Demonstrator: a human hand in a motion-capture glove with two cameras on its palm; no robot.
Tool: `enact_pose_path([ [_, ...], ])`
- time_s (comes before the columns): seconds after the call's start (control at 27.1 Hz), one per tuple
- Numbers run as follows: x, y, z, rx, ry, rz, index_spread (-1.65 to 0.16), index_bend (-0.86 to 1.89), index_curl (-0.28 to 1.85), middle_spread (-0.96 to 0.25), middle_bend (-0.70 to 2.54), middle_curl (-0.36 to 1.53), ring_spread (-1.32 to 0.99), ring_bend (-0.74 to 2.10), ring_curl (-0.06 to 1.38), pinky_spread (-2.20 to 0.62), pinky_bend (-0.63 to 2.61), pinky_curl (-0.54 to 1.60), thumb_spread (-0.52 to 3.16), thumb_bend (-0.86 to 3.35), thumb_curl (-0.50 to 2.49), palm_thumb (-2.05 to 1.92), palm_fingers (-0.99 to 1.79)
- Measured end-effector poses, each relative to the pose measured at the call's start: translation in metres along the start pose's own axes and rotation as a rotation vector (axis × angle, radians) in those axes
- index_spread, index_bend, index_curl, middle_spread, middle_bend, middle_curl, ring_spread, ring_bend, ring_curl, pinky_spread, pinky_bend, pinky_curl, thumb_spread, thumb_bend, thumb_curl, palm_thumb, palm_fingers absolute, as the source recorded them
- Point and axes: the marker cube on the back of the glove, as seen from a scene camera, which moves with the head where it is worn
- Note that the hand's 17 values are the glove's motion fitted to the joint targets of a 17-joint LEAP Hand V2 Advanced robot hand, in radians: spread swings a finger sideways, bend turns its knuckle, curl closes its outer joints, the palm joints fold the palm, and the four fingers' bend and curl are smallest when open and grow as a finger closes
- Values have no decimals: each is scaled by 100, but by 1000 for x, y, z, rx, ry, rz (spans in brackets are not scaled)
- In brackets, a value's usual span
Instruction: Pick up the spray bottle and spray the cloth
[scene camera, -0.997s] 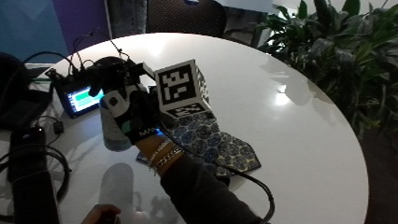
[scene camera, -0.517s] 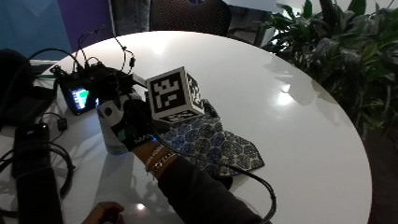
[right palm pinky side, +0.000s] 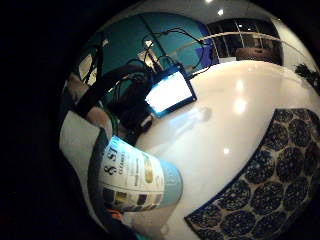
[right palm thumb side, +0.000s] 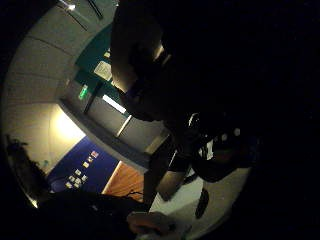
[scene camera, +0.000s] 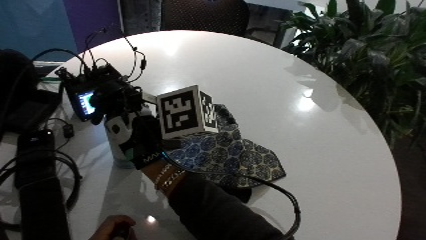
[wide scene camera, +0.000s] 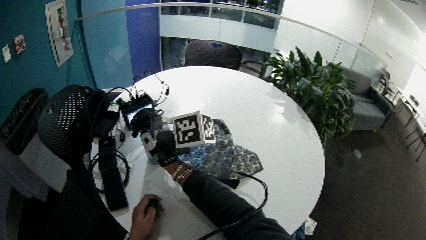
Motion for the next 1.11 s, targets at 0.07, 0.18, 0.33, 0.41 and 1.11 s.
enact_pose_path([
  [0.07, 0, 0, 0, 3, 0, 2, -26, 15, 44, -14, 32, 47, -14, 51, 43, -16, 46, 40, 138, -1, 37, 85, 123],
  [0.18, 1, 0, -1, 3, -1, 11, -26, 15, 44, -15, 32, 47, -14, 51, 43, -17, 47, 40, 138, -1, 37, 85, 122],
  [0.33, 4, 4, -2, -18, -6, 41, -26, 15, 44, -15, 32, 47, -15, 51, 43, -17, 47, 40, 138, -1, 37, 85, 122],
  [0.41, 7, 7, -2, -36, -7, 60, -27, 16, 44, -15, 32, 47, -15, 51, 43, -17, 46, 40, 138, -1, 37, 84, 121],
  [1.11, 16, 19, -34, -261, 210, 13, -30, 8, 34, -6, 20, 41, -7, 27, 35, 22, 29, 35, 129, -4, 36, 71, 49],
])
